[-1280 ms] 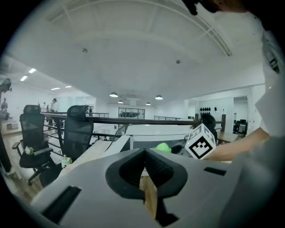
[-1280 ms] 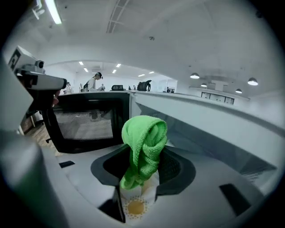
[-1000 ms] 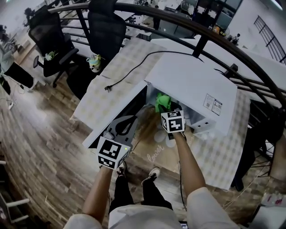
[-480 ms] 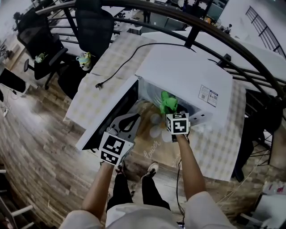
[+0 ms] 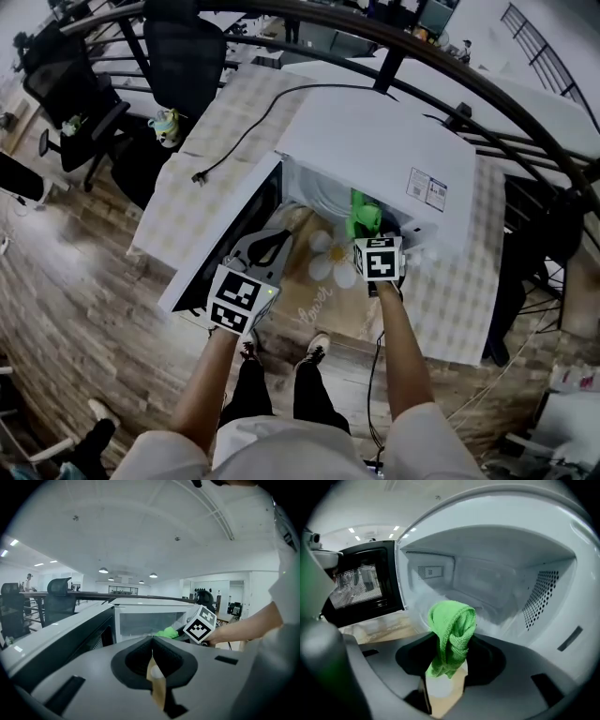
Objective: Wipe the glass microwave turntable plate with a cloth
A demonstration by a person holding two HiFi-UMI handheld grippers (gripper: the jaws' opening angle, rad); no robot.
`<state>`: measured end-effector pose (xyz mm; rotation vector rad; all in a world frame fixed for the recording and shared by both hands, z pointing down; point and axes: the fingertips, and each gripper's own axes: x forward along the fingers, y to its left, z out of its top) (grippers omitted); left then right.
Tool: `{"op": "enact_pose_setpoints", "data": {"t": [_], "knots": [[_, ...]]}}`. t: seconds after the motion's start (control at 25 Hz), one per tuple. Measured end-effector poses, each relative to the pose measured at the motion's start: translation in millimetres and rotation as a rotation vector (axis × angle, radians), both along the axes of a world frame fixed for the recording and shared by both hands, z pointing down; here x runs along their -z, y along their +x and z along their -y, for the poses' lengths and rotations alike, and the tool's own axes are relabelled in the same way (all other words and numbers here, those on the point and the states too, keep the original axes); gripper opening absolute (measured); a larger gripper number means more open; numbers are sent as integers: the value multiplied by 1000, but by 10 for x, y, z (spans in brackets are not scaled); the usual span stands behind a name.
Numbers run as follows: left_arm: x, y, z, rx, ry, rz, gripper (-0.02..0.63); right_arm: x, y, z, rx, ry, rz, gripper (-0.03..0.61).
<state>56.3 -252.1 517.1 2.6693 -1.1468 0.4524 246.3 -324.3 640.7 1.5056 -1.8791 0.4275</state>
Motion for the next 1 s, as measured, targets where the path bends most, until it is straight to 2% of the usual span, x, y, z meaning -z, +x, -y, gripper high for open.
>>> {"op": "enact_pose_setpoints", "data": {"t": [0.12, 0.28, 0.44, 0.56, 0.68, 0.8, 1.0], "knots": [[49, -21, -29, -11, 4, 8, 18, 120, -192, 90, 46, 29, 3, 186], [58, -59, -84, -12, 3, 15, 19, 202, -691, 331, 162, 69, 0, 187], [-26, -70, -138, -17, -11, 24, 18, 115, -1169, 619, 220, 56, 30, 187], [-106, -57, -172, -22, -25, 29, 18, -36, -1321, 713, 247, 30, 9, 187], [-182, -20, -196, -25, -38, 30, 18, -172, -1221, 648, 192, -21, 14, 187], [-198, 32, -194, -28, -40, 24, 18, -188, -1016, 537, 131, -33, 35, 187], [-125, 148, -204, -42, -42, 13, 18, -162, -516, 360, 40, -37, 8, 187]]}}
